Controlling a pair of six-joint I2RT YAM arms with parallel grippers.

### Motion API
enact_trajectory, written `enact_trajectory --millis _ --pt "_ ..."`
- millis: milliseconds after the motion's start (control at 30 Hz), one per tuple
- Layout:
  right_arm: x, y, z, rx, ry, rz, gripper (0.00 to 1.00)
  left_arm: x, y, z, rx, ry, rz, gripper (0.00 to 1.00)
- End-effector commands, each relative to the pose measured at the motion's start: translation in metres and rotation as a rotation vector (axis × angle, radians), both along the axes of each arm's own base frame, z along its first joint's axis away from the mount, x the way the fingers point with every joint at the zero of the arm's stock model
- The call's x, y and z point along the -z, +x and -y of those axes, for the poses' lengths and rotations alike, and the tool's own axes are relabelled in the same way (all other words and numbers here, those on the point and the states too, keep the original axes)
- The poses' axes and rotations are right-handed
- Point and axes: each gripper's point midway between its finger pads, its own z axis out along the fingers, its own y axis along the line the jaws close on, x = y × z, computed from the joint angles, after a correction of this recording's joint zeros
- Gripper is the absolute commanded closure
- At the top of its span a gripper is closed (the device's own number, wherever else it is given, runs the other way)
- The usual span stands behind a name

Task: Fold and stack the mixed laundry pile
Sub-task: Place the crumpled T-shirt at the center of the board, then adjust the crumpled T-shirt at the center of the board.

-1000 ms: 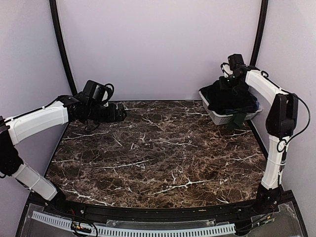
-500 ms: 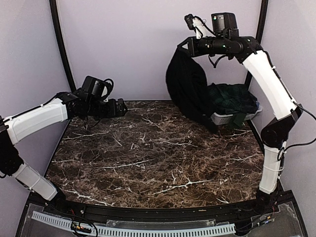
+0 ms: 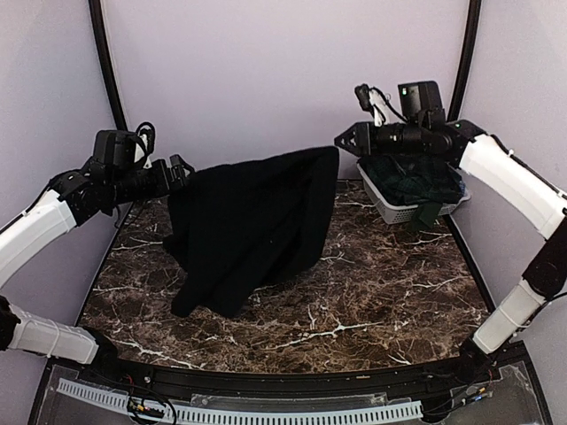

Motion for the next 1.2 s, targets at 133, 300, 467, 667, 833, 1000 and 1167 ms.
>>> enact_trajectory --millis 133,300,467,667,833,1000,1167 --pt "0.142 -0.003 0.067 0.194 -0.064 -0.239 0.02 0.079 -0.022 0.014 0.099 -0.024 -0.191 0.01" --pt "0.172 -0.045 0.048 0.059 -0.07 -0.319 0.08 0.124 -0.043 0.031 0.181 -0.024 -0.307 0.01" --pt "0.213 -0.09 0.022 -0.066 -0.104 -0.418 0.1 0.165 -0.077 0.041 0.21 0.016 -0.425 0.04" --pt "0.263 -0.092 0.011 -0.064 -0.166 -0.487 0.11 0.201 -0.07 0.031 0.136 0.115 -0.501 0.1" --pt "0.293 -0.075 0.004 -0.058 -0.222 -0.512 0.11 0.232 -0.051 0.029 0.048 0.194 -0.588 0.13" --pt "0.334 -0.069 -0.005 -0.078 -0.268 -0.573 0.15 0.255 -0.03 0.025 -0.026 0.27 -0.622 0.19" --pt "0.351 -0.091 -0.019 -0.142 -0.28 -0.616 0.23 0.255 0.014 0.029 -0.051 0.189 -0.592 0.51"
